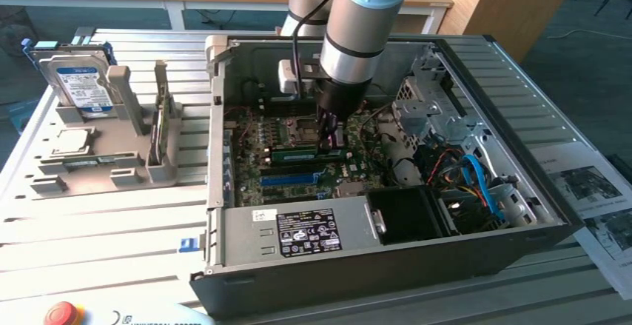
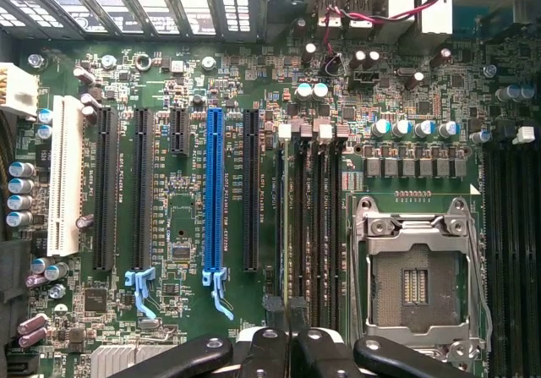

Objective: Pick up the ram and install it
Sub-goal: 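Insert the ram into the slot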

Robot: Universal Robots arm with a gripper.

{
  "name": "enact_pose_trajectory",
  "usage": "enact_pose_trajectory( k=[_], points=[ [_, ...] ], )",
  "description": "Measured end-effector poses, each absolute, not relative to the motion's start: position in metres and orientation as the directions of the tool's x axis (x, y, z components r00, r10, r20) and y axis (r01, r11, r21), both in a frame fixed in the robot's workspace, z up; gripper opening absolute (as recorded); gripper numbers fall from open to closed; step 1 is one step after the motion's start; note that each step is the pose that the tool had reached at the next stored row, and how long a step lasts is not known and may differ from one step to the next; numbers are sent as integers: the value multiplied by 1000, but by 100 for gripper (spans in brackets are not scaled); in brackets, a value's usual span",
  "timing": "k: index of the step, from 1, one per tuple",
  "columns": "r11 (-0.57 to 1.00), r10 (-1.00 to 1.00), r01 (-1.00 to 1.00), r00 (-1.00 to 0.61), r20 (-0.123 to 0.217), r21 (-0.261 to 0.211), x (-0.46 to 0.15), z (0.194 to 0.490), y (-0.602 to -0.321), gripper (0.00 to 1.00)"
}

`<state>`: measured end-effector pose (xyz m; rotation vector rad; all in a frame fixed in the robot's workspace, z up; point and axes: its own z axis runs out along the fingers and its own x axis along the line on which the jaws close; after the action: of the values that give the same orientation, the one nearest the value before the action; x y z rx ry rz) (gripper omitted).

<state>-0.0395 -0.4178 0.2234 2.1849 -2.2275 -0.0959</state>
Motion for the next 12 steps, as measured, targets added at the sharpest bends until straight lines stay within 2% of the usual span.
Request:
enact_pose_trajectory(
  k=[5,7,9,10,12],
  points=[
    [18,-999,-998,-20,-29,58,-39,223,-418,13],
    [18,-999,-998,-20,-29,58,-39,223,-418,24],
    [18,-999,-998,-20,-29,58,-39,223,-418,24],
    [18,-999,-998,-20,-29,58,-39,223,-418,31],
    [18,-999,-998,-20,-29,58,-39,223,-418,31]
  ],
)
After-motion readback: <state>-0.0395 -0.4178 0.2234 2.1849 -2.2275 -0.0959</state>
